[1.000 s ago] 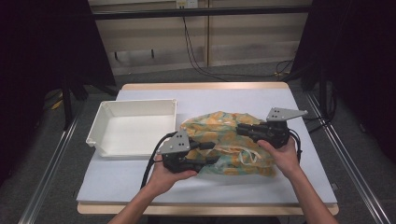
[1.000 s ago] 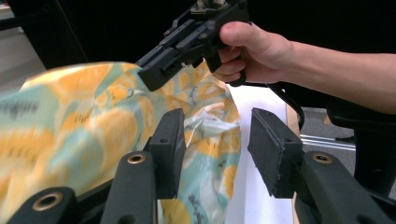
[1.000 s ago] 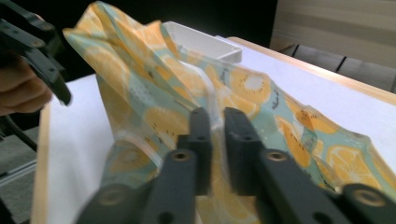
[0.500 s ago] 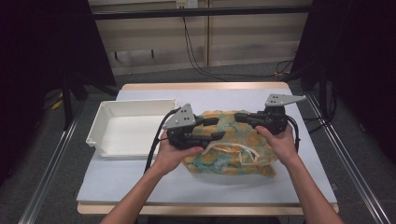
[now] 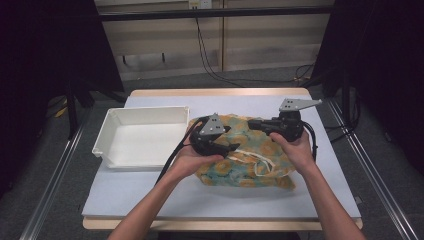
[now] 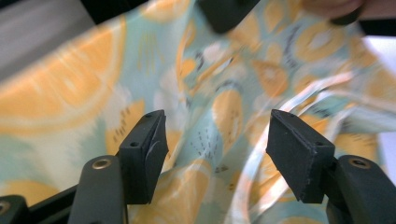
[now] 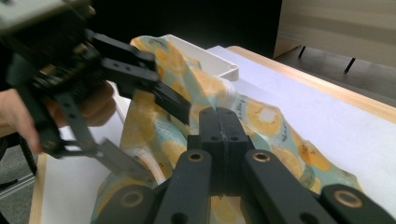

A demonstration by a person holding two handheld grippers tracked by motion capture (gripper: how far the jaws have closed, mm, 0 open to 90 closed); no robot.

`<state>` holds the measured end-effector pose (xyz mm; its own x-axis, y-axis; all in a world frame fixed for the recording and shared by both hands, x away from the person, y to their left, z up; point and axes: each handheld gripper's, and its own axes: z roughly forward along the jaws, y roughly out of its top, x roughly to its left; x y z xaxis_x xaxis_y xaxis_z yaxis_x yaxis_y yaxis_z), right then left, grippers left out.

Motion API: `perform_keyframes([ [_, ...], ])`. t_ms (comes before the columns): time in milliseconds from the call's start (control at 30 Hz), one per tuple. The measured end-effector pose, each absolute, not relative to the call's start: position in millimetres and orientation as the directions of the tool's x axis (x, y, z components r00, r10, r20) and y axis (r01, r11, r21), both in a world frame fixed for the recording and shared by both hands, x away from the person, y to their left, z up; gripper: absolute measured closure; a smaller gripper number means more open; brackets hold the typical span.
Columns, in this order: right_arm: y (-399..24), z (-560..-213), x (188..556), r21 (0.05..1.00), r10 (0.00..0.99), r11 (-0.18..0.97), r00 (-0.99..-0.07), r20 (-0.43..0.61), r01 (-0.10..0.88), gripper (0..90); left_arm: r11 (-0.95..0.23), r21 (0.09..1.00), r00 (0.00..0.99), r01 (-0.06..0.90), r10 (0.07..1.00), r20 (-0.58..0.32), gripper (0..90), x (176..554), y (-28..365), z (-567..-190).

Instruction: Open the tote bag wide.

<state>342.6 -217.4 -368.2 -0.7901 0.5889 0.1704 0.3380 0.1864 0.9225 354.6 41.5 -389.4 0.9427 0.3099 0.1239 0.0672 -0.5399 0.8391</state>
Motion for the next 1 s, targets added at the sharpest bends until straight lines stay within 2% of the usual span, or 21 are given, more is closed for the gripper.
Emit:
perform_keyframes([
  [133,-218.3,-370.3,343.9,0.921,0.587,0.187,-0.791,0.174,0.341,90.0,-0.570,0.818,0.944,0.074,0.305,0.128,43.1,355.4,36.9,-398.4],
  [167,-219.1,-371.6,344.5,0.920,0.584,0.188,-0.792,0.177,0.344,90.0,-0.574,0.816,0.949,0.068,0.290,0.125,55.4,352.8,34.5,-402.6],
  [233,-219.5,-372.7,345.3,0.919,0.584,0.190,-0.792,0.177,0.345,90.0,-0.584,0.810,0.945,0.053,0.291,0.147,67.6,349.1,33.4,-405.5],
  [300,-219.3,-373.7,345.7,0.918,0.578,0.193,-0.796,0.179,0.346,90.0,-0.571,0.818,0.956,0.072,0.274,0.107,83.4,348.2,34.7,-407.7],
  [333,-219.0,-374.2,346.1,0.916,0.572,0.197,-0.800,0.181,0.349,90.0,-0.569,0.819,0.956,0.073,0.274,0.105,87.6,346.3,35.5,-408.0],
  [567,-220.4,-381.5,355.6,0.899,0.574,0.209,-0.793,0.205,0.384,90.0,-0.512,0.856,0.976,0.071,0.213,0.047,90.0,329.9,42.4,-397.5],
  [600,-220.6,-382.8,357.5,0.898,0.573,0.208,-0.792,0.210,0.388,90.0,-0.497,0.866,0.985,0.056,0.171,0.035,90.0,322.0,43.6,-392.3],
  [1000,-220.0,-389.6,379.5,0.880,0.578,0.228,-0.785,0.222,0.417,90.0,-0.510,0.860,1.000,-0.015,0.013,0.025,90.0,274.0,46.4,-385.6],
])
